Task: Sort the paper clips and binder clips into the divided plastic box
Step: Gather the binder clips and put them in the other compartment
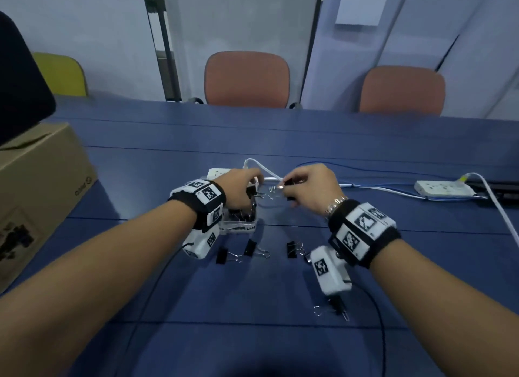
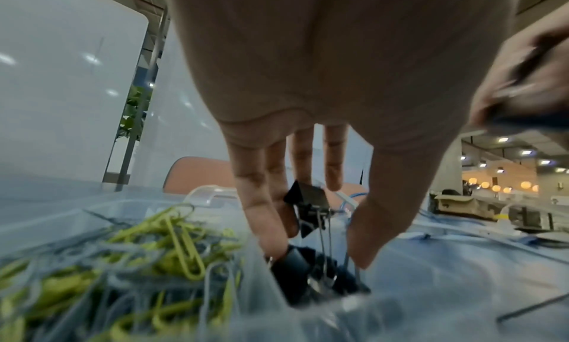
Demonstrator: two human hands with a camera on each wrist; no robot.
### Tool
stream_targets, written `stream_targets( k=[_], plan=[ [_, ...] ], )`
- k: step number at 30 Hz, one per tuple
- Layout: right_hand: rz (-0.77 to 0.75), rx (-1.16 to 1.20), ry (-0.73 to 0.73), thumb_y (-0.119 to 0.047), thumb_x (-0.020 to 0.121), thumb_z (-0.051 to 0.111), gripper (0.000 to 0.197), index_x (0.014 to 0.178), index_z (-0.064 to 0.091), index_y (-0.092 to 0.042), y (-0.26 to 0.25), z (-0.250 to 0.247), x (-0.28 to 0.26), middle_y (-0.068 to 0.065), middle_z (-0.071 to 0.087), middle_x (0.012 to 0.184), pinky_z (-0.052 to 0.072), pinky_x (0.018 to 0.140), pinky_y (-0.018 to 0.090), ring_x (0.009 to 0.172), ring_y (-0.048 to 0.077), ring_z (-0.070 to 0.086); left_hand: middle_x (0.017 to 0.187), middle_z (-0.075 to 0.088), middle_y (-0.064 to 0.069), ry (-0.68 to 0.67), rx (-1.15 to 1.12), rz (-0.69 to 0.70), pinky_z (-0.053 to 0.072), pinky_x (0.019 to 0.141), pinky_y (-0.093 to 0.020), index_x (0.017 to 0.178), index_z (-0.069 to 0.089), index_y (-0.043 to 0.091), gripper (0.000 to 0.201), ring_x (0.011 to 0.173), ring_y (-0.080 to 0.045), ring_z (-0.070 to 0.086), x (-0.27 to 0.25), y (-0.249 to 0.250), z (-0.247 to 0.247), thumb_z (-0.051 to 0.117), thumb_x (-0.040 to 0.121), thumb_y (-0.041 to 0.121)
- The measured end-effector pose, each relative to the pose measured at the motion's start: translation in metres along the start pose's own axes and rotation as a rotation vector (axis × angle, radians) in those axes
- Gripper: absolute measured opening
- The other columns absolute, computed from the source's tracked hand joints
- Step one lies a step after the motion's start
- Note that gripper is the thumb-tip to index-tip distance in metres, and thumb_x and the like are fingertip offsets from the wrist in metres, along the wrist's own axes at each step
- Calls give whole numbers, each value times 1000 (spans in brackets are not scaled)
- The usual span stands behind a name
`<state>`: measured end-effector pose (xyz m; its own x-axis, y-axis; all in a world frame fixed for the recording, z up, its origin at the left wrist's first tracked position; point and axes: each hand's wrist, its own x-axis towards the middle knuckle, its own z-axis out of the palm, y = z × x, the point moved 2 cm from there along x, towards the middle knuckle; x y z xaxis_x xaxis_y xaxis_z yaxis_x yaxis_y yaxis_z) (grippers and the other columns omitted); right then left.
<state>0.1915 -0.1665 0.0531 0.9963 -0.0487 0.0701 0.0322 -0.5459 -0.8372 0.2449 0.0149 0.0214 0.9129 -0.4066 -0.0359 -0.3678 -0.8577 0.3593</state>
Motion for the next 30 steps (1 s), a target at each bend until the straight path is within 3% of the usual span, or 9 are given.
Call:
stream_targets(
  k=[2, 6, 9, 13, 16, 19, 21, 26, 30],
  plan=[
    [39, 45, 3, 4, 72, 72, 14, 76, 76, -9, -5, 17, 19, 3, 66, 62, 57, 48, 23, 43, 11, 59, 121, 60, 6, 5, -23, 13, 44, 71, -27, 127, 48, 27, 65, 89, -19, 61, -5, 1, -9, 77, 70, 13],
    [99, 115, 11, 4, 72, 73, 17, 68, 73, -12, -12, 53, 54, 5, 67, 65, 59, 51, 26, 45, 12, 59, 127, 61, -6, 29, -146, -22, 58, 56, -39, 128, 33, 27, 67, 61, -18, 65, -15, -5, -18, 67, 73, 8],
    [141, 143, 64, 1, 71, 77, 18, 63, 73, -15, -13, 71, 75, 3, 68, 65, 62, 57, 34, 47, 14, 61, 120, 61, -11, 79, -225, -81, 56, 53, -37, 122, 27, 23, 60, 58, -24, 63, -19, -16, -23, 62, 77, 6],
    [181, 115, 91, -1, 69, 79, 14, 65, 73, -13, -12, 82, 89, 8, 73, 76, 62, 56, 37, 47, 18, 65, 114, 55, -14, 200, -361, -171, 59, 46, -43, 118, 26, 24, 57, 59, -37, 65, -27, -33, -32, 54, 79, -5],
    [57, -160, -18, -2, 74, 73, 13, 74, 78, -14, -13, 94, 91, 6, 75, 80, 63, 65, 37, 66, 22, 72, 115, 54, -14, 232, -382, -177, 54, 42, -34, 118, 27, 23, 53, 57, -22, 56, -31, -44, -32, 56, 82, -5],
    [-109, -484, -163, -2, 78, 72, 22, 91, 80, -18, -15, 108, 87, 4, 74, 98, 59, 82, 33, 90, 21, 70, 113, 57, -11, 254, -367, -156, 50, 49, -35, 117, 29, 23, 51, 60, -18, 54, -33, -49, -30, 58, 82, 0],
    [-144, -555, -212, 0, 79, 73, 31, 102, 77, -20, -18, 112, 86, 5, 71, 110, 57, 86, 33, 98, 22, 68, 110, 58, -8, 257, -356, -150, 49, 53, -34, 117, 29, 24, 51, 61, -17, 54, -35, -49, -28, 59, 82, 2],
    [-166, -575, -248, 3, 78, 71, 39, 109, 75, -20, -24, 103, 79, 5, 69, 118, 55, 88, 31, 105, 20, 66, 103, 62, -4, 242, -342, -115, 47, 57, -31, 116, 40, 19, 42, 66, -18, 55, -45, -39, -26, 56, 81, 2],
    [-204, -464, -208, 1, 80, 66, 32, 104, 76, -19, -32, 76, 63, 3, 73, 107, 50, 81, 23, 99, 16, 67, 85, 67, 1, 230, -208, -88, 48, 64, -28, 94, 62, 18, 16, 76, -19, 61, -58, -28, -20, 58, 80, 10]
  ],
)
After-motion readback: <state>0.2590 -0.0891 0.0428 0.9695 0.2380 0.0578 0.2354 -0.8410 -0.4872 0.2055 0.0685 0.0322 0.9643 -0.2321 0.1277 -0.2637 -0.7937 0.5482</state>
